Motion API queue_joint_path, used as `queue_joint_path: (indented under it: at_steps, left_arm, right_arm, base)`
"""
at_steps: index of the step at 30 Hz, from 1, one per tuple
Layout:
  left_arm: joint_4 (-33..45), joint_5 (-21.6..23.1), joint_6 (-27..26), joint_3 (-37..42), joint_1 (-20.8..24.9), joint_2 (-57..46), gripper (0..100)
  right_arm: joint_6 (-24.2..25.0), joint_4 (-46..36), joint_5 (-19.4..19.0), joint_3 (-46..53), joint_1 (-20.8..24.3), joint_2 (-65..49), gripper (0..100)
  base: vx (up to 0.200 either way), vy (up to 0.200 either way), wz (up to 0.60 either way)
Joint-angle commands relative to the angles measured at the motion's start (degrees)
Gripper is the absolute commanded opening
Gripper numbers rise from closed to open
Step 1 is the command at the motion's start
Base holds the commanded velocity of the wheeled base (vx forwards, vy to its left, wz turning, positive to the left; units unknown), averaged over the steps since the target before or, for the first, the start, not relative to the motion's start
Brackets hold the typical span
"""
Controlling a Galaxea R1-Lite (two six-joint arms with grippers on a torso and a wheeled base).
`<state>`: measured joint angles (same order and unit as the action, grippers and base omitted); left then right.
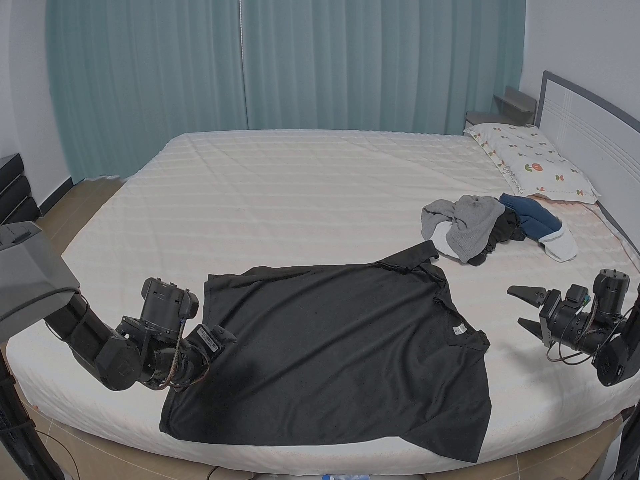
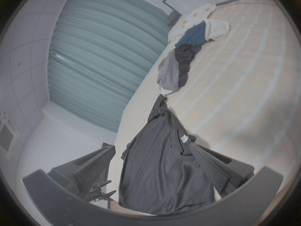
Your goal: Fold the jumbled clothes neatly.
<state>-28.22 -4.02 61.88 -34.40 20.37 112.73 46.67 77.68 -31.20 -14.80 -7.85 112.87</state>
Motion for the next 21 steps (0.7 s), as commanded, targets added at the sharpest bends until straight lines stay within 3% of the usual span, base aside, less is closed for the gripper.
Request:
queue_joint_path:
  at_steps: [1,8,15,18,21]
  left_arm:
    - [-0.3,0.8,0.0,-1.3,-3.1,0.0,100]
    - [0.3,0.9,0.2,-6.1,-6.8,1.7,100]
    - [-0.5,1.3,0.8,-5.9,-7.1,2.7,100]
    - [-0.3,2.0,0.8,-6.2,-7.1,2.7,100]
    - [-0.4,2.1,0.7,-6.8,-7.5,2.8,100]
  right_arm:
    - [3.6,3.7,1.2,3.3,1.6,6.2,100]
    - [3.9,3.8,1.1,2.8,1.6,7.2,100]
    - [3.8,4.0,1.1,3.2,1.7,8.0,100]
    - [3.7,4.6,1.1,3.4,1.7,8.0,100]
    - [3.7,5.6,1.1,4.0,1.7,8.3,100]
  base:
    - [0.0,0.0,0.0]
    - [0.0,0.0,0.0]
    - [0.0,0.0,0.0]
    - [0.2,0.0,0.0]
    - [0.0,0.0,0.0]
